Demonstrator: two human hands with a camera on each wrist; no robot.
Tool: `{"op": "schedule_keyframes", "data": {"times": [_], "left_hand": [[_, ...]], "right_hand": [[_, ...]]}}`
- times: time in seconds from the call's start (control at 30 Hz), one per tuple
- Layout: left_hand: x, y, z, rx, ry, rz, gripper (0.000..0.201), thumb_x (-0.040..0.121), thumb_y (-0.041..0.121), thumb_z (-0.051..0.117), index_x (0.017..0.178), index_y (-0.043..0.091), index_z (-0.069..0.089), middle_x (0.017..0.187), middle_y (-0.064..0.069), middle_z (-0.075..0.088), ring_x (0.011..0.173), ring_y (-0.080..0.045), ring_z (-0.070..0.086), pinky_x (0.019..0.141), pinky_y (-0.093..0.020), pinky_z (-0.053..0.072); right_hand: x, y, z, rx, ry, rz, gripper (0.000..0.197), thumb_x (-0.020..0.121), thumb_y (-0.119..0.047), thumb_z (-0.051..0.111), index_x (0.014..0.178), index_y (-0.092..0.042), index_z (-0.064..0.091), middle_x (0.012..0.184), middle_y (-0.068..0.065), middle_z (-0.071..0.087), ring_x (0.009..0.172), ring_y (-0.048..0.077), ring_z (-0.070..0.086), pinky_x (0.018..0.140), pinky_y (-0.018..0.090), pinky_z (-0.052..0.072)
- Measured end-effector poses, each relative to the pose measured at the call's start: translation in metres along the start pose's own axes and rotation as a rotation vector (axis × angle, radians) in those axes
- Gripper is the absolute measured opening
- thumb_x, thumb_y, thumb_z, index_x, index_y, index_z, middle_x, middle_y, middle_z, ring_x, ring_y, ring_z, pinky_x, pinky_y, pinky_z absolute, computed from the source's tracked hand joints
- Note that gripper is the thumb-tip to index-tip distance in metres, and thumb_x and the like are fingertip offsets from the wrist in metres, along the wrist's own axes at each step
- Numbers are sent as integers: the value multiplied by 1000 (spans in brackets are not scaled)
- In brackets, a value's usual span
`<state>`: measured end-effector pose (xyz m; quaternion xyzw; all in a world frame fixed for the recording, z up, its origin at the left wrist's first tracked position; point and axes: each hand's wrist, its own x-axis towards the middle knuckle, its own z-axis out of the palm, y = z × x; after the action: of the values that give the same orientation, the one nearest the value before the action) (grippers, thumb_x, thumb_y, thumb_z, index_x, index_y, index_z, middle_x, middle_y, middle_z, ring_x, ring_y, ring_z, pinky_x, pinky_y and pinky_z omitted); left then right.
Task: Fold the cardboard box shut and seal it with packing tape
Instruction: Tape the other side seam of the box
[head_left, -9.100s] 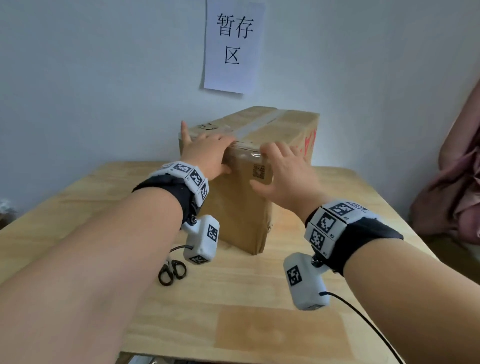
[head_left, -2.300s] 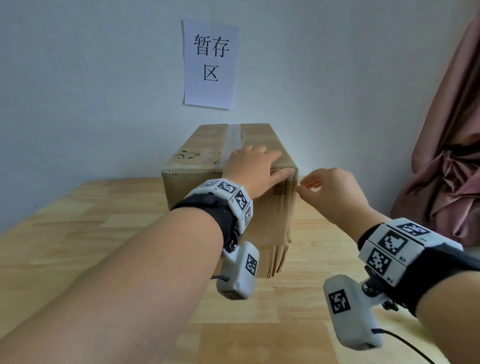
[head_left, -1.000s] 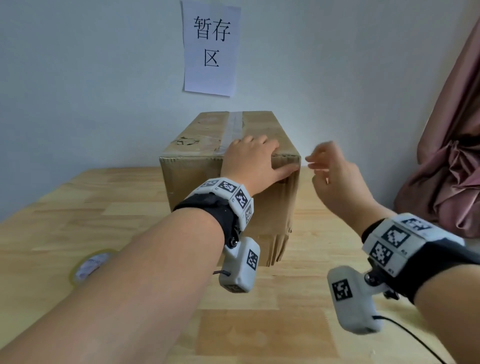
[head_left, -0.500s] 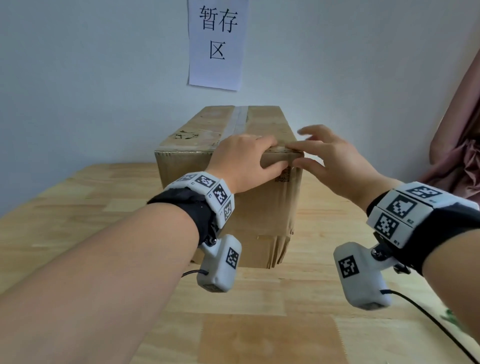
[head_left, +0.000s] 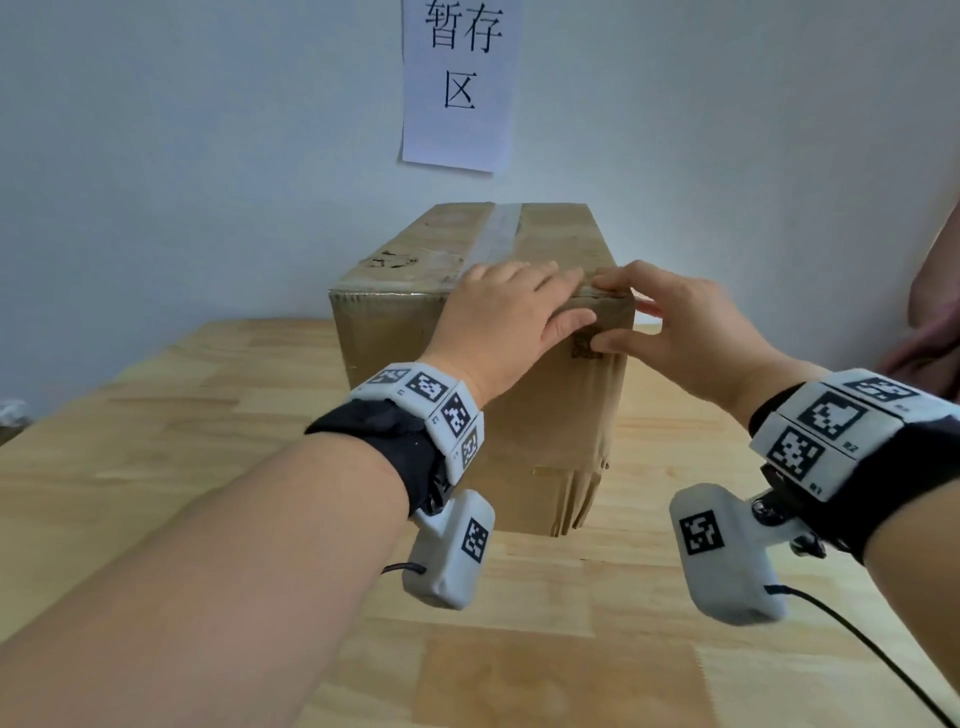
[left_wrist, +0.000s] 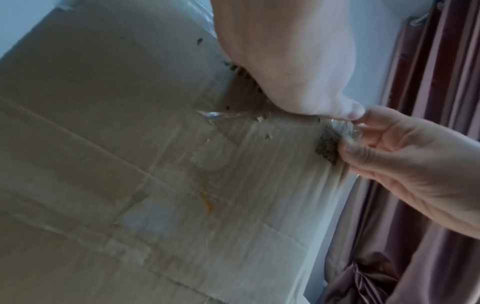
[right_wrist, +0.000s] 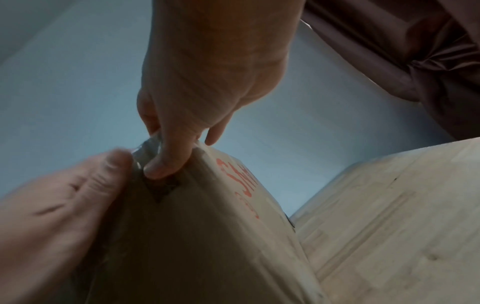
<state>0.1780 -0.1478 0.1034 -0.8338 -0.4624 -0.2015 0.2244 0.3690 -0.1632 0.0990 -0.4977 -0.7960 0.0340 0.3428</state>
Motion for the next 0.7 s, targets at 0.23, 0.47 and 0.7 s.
{"op": "schedule_keyframes", "data": {"times": [0.23,0.47,0.7], "left_hand": [[-27,-29,-4,-2,-3,-152,64,88,63,23,137,28,46,138,4,52,130,-22,44,111,-41,23],[-62,-76,2,67,-50,-403,86,79,71,2,144,22,29,146,-10,34,138,-31,24,116,-48,10],[-61,-82,11,-145,-132,-585,84,91,65,17,148,15,-20,152,-19,-30,144,-33,-17,117,-41,-5]], "right_hand": [[-4,-19,5,36,150,106,28,92,-25,61,118,-15,65,118,-3,66,109,18,57,87,19,36],[-2,-26,23,-44,181,56,21,95,-21,55,110,-6,57,113,7,59,107,26,49,84,21,28],[9,-33,20,-65,41,91,37,91,-42,54,107,-11,40,128,8,54,103,25,53,84,28,37]]}}
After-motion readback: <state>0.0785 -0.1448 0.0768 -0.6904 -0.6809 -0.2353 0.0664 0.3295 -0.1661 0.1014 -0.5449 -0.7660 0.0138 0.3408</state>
